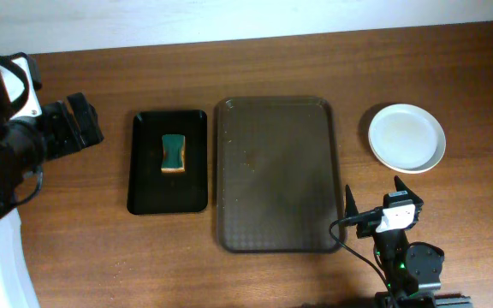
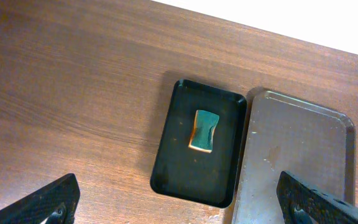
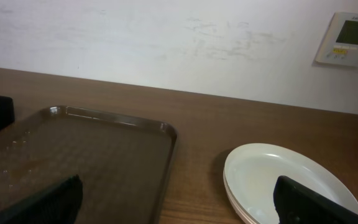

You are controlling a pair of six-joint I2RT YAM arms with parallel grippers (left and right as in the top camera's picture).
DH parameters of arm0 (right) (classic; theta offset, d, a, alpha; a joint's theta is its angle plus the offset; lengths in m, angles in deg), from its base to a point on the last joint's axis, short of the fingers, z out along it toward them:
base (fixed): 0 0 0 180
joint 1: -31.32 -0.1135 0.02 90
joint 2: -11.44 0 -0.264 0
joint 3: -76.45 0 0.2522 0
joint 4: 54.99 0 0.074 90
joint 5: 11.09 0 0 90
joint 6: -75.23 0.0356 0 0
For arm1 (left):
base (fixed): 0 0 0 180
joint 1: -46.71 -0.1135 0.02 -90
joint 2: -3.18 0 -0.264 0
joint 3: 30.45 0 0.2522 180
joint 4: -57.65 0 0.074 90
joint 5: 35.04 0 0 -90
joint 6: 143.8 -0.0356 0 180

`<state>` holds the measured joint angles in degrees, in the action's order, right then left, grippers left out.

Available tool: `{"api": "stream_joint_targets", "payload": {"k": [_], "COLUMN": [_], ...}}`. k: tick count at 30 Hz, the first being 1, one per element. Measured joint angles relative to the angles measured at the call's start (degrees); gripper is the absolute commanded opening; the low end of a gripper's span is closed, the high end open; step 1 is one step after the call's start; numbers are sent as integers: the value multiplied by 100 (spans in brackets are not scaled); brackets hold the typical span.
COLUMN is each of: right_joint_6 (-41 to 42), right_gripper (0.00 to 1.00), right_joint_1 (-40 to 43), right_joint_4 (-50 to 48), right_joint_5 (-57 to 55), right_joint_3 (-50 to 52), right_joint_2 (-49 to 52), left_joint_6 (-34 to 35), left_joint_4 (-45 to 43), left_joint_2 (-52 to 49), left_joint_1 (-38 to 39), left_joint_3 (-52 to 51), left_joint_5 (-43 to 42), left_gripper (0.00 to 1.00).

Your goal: Clean dirty plates on tray and stack at the side

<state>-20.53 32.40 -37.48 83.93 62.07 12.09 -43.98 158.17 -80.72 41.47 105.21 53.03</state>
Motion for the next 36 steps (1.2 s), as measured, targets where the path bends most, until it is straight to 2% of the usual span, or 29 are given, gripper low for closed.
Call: {"api": "stream_joint_targets", "payload": {"k": [2, 4, 7, 9, 10, 11, 14, 16, 19, 25, 27, 30, 31, 36], "right_joint_6": [0, 2, 0, -4, 2, 0, 0, 0, -4, 0, 0, 2, 2, -2], "right_gripper": [98, 98, 98, 98, 99, 98, 98, 98, 98, 98, 98, 98, 98, 98], "right_joint_1": [0, 0, 0, 0, 0, 0, 0, 0, 0, 0, 0, 0, 0, 0], "right_joint_4": [0, 2, 2, 2, 0, 2, 4, -2, 4, 4, 4, 4, 4, 4], "right_joint_5": [0, 0, 0, 0, -2, 0, -2, 0, 0, -2, -2, -2, -2, -2], "right_joint_3": [0, 0, 0, 0, 0, 0, 0, 0, 0, 0, 0, 0, 0, 0], "right_joint_2": [0, 0, 0, 0, 0, 4, 4, 4, 9, 4, 4, 4, 4, 4], "left_joint_6": [2, -4, -24, -44, -50, -68, -87, -90, -87, -92, -105, -125, -129, -131], "left_joint_4": [22, 428, -365, -1589, -1915, -2719, -4253, -5198, -6039, -7392, -8229, -9117, -9252, -8299], "left_joint_2": [0, 11, 529, 1478, 1878, 2542, 4098, 4850, 5906, 7589, 8209, 8310, 8312, 8317], "left_joint_1": [0, 2, 2, 2, 2, 2, 2, 2, 37, 138, 144, 227, 313, 612], "left_joint_3": [0, 0, -452, -1493, -1897, -2765, -4946, -6225, -7921, -9923, -10800, -11619, -11901, -12133], "left_joint_5": [0, 72, 407, 632, 675, 734, 793, 785, 643, 529, 516, 527, 540, 608], "left_gripper": [100, 100, 100, 100, 100, 100, 100, 100, 100, 100, 100, 100, 100, 100]}}
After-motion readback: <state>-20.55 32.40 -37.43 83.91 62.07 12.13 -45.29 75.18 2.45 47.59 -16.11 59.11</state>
